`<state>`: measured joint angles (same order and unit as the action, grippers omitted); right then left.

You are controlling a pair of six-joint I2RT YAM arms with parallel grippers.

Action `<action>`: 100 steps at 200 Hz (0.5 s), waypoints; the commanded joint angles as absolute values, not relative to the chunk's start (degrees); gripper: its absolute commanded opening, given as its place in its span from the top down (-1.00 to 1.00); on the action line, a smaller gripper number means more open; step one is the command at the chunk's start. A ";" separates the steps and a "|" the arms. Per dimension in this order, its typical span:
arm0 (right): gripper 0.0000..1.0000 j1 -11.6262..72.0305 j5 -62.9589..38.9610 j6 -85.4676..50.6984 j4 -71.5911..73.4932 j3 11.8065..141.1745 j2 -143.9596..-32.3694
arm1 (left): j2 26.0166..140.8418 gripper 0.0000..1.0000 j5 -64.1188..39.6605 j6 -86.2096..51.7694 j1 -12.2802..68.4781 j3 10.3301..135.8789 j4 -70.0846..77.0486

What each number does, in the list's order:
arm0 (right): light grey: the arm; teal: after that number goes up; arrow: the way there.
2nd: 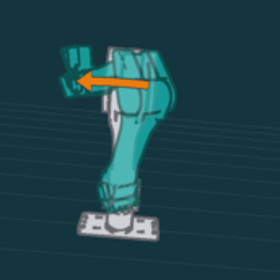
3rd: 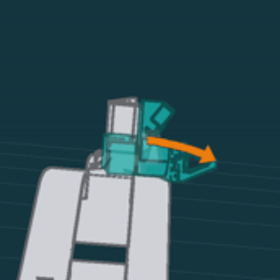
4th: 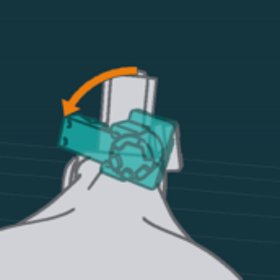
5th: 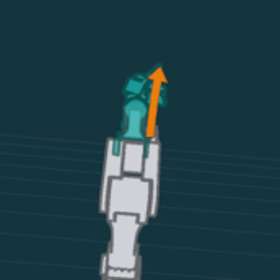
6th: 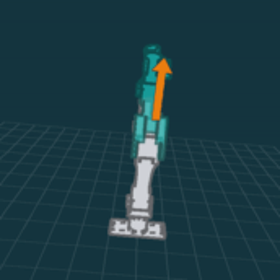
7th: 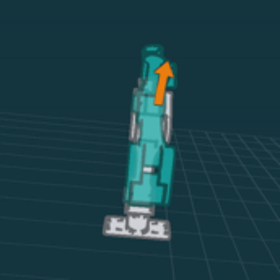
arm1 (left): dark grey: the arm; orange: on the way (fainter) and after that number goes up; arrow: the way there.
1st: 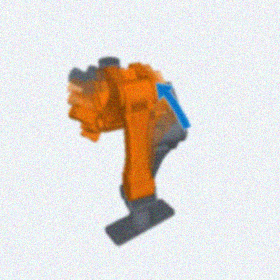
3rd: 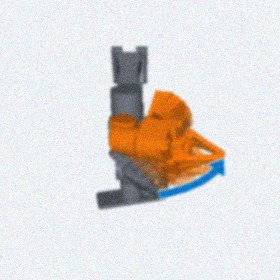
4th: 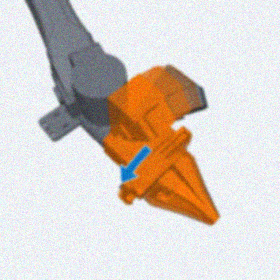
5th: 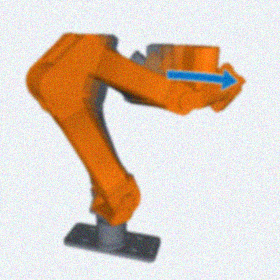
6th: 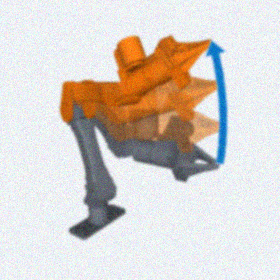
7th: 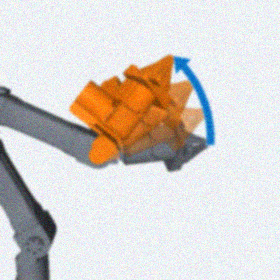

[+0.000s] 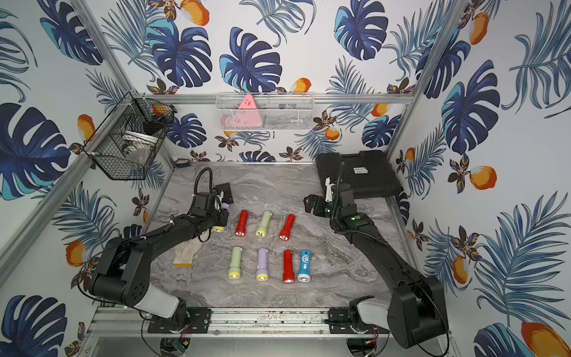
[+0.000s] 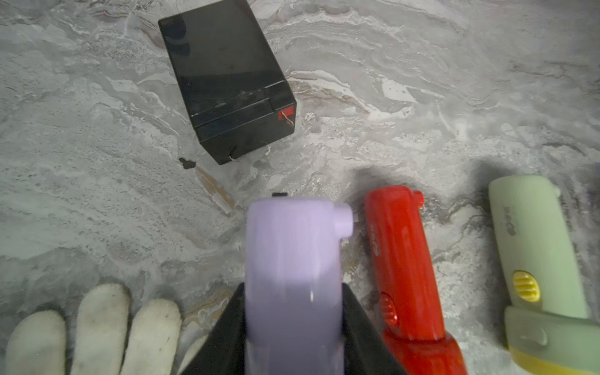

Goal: Close the plug at the bottom of the flashlight
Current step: Place the flashlight at the center of the board.

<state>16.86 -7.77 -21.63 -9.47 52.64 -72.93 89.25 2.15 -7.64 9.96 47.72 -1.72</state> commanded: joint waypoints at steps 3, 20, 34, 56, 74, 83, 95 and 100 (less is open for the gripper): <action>-1.00 16.87 -7.21 -21.80 -9.36 53.09 -73.30 | 91.79 1.00 -0.18 -8.95 9.51 49.21 -0.91; -1.00 16.82 -7.23 -21.81 -9.69 53.21 -73.50 | 94.07 1.00 -0.53 -9.79 9.40 51.23 -3.40; -1.00 16.81 -6.95 -21.80 -9.76 53.02 -73.27 | 95.86 1.00 -0.28 -10.06 9.27 52.86 -6.16; -1.00 16.79 -6.11 -21.97 -9.06 52.28 -72.32 | 98.09 1.00 -0.24 -10.59 9.24 54.75 -9.00; -1.00 16.79 -5.99 -21.97 -8.97 52.17 -72.06 | 99.98 1.00 -0.18 -10.98 9.31 56.51 -12.04; -1.00 16.79 -6.03 -21.97 -8.88 52.10 -71.93 | 100.82 1.00 -0.18 -11.23 9.25 57.39 -13.62; -1.00 16.79 -6.10 -22.01 -8.88 52.10 -71.90 | 101.67 1.00 -0.11 -11.40 9.26 58.21 -15.10; -1.00 16.80 -6.07 -21.97 -8.94 51.95 -71.81 | 101.82 0.99 -0.02 -11.49 9.31 58.34 -15.49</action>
<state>16.82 -6.68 -21.65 -9.50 52.10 -72.23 100.90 -0.01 -10.46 9.37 57.01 -10.83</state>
